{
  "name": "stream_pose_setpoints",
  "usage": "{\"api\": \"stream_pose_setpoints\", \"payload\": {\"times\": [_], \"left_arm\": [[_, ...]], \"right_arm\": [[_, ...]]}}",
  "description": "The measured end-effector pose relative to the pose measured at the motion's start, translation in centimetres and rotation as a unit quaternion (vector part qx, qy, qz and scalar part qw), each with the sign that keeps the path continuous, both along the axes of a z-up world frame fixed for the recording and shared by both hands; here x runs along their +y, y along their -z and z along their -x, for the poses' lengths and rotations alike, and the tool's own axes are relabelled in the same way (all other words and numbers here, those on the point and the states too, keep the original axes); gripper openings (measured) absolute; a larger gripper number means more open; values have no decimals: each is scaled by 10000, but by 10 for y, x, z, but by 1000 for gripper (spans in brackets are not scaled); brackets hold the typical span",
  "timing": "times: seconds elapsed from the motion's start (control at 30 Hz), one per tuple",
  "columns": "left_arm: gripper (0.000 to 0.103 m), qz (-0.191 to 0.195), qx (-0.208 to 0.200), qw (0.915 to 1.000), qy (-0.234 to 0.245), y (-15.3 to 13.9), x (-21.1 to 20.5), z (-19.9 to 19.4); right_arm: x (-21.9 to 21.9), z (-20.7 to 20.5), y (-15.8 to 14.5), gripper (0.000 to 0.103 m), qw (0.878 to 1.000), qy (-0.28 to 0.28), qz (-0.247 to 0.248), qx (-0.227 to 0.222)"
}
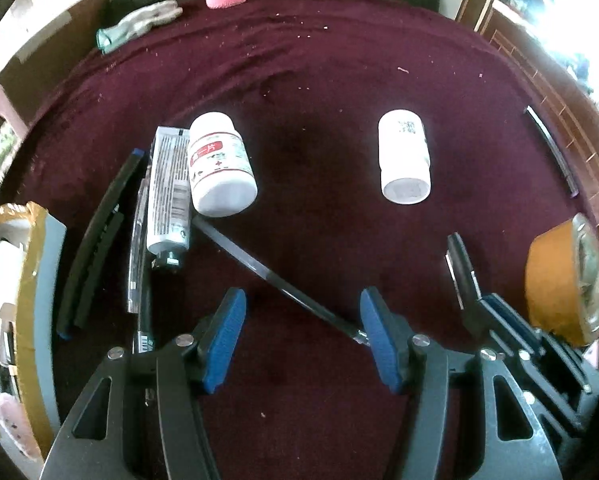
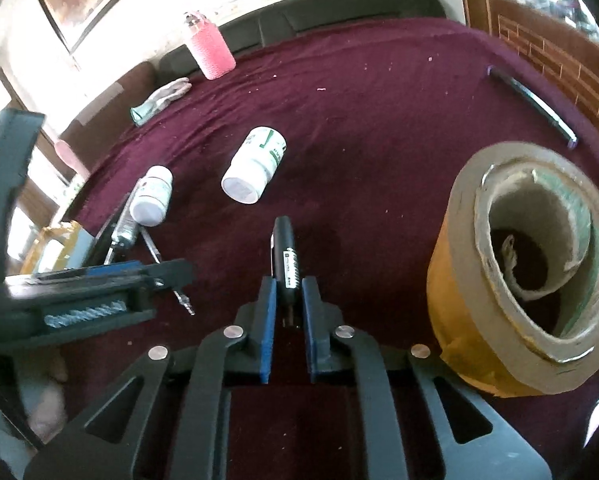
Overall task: Organize objects
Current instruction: 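Grasp a clear pen with left tool while right tool grasps a black marker, then carry the clear pen and black marker over the white tray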
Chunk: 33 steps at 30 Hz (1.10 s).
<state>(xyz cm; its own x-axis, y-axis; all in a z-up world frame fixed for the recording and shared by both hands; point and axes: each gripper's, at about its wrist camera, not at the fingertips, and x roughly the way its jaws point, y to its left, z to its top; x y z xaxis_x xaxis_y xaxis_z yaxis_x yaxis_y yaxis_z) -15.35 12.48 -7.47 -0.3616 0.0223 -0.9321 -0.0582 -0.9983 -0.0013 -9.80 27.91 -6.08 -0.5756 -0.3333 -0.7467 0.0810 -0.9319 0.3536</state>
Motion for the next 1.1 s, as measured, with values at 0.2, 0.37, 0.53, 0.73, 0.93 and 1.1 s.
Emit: {"api": "stream_pose_setpoints", "payload": {"times": [0.2,0.37,0.53,0.73,0.93,1.1], "left_arm": [[12,99,75,9999,50,-3,-11,-6],[5,255,-23,9992,312,-3,-20,-24],[7,423,28,9983,388,-3,-17,-32],[8,739,172,9960,465,-1,-9,-33],[3,988,347,9919,720,-4,0,-51],[3,1006,411,9905,846,-14,-8,-83]], "right_arm": [[-2,0,1,10,9995,-175,238,-61],[-8,2,3,10,9989,-308,349,-107],[-12,2,3,11,9990,-325,290,-96],[-18,0,2,11,9994,-345,74,-14],[-17,0,3,10,9994,-357,34,28],[-18,0,3,10,9991,-404,92,45]]}}
